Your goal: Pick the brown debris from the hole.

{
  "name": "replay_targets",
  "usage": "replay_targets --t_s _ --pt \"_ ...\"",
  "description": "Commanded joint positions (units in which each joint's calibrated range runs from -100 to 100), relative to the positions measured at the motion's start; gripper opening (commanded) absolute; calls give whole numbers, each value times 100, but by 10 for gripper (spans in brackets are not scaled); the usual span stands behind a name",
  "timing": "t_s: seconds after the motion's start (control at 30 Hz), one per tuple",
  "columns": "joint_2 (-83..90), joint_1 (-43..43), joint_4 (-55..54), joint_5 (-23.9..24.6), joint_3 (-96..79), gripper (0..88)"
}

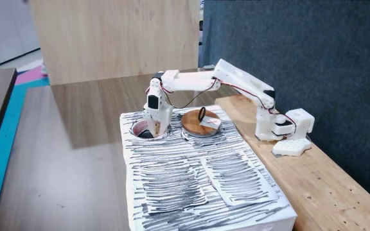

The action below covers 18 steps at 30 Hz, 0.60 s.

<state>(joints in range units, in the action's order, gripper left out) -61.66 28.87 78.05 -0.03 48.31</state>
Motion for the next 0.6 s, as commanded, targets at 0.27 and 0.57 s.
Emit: replay_targets --t_s 0.27,0.57 --pt "1828 -95 107 -13 -106 13" --pt "3135 -504 937 -13 -53 13"
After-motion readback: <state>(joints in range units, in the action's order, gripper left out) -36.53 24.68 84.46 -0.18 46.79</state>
